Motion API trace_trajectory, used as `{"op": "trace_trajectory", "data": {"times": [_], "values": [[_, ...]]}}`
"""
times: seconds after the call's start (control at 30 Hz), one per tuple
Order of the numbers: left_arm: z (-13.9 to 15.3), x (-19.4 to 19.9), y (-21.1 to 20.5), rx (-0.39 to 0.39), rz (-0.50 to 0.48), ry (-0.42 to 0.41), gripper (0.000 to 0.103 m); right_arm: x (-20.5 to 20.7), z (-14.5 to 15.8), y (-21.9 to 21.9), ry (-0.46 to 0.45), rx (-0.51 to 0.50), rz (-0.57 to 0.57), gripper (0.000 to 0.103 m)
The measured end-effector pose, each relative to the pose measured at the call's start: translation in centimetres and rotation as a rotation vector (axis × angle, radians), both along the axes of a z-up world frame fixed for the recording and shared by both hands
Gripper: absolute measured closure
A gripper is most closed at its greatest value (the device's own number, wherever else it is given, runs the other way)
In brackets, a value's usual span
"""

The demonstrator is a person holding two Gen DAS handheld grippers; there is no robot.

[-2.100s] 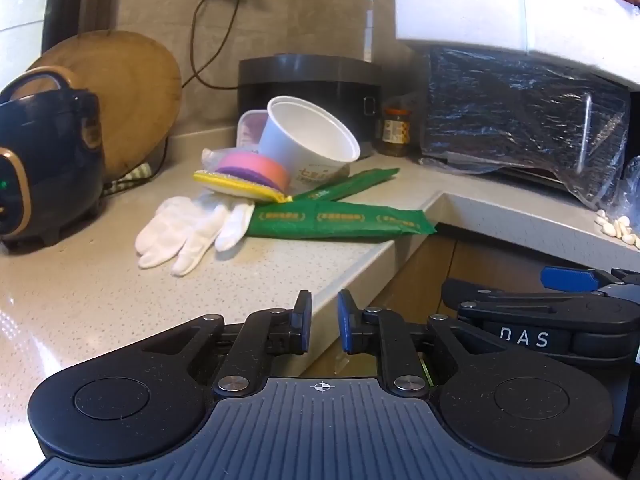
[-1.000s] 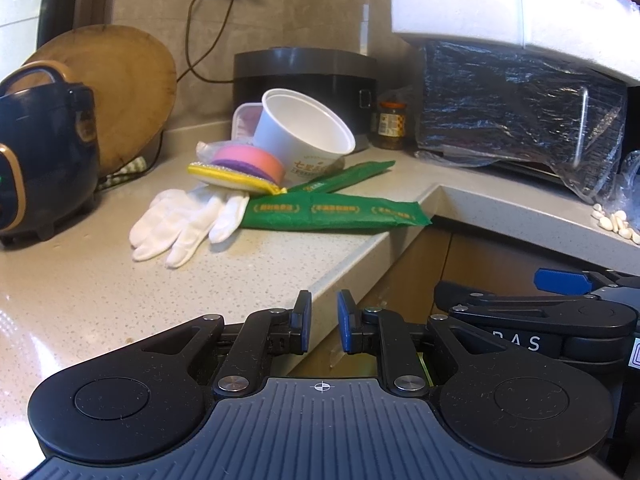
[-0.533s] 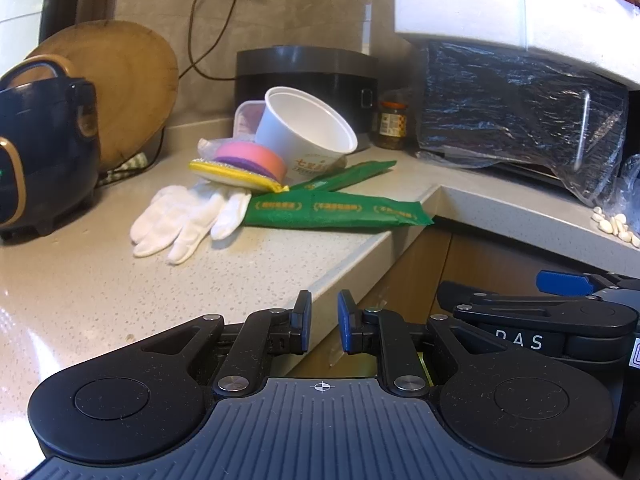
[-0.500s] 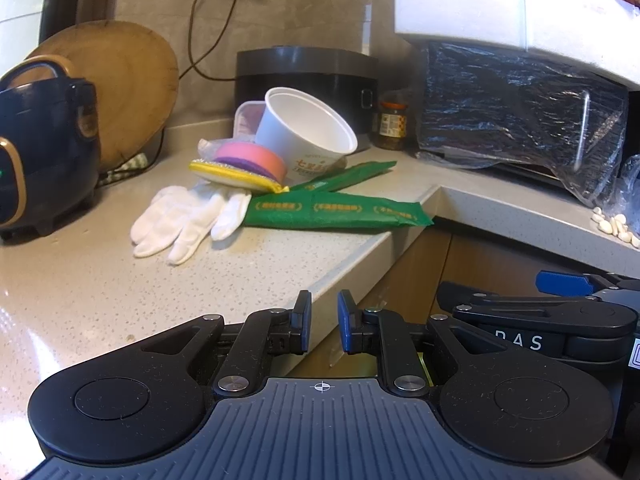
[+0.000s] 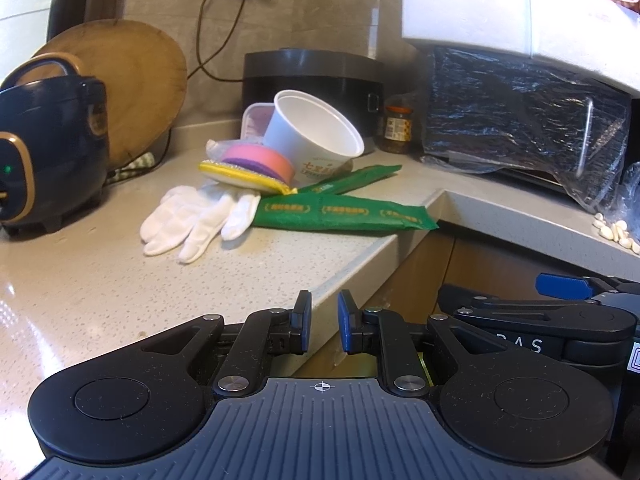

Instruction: Collect trash

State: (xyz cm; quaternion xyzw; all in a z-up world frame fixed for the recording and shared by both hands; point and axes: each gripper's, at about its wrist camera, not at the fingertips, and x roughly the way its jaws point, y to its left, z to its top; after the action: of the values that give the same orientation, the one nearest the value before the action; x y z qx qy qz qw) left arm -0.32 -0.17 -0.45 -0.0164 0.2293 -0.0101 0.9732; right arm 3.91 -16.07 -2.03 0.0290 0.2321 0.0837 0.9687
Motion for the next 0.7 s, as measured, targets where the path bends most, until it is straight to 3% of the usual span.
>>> {"op": "trace_trajectory", "data": {"times": [0.43, 0.7], "values": [[0.28, -0.03, 0.3, 0.001, 0.016, -0.005, 0.085, 0.0, 0.28, 0.28, -0.009, -0.006, 0.003, 0.0], [0.51, 0.84, 0.63, 0.04, 0.028, 0.027, 0.085, 0.85, 0.18, 0.31, -0.033, -0.002, 0.028, 0.0]]}}
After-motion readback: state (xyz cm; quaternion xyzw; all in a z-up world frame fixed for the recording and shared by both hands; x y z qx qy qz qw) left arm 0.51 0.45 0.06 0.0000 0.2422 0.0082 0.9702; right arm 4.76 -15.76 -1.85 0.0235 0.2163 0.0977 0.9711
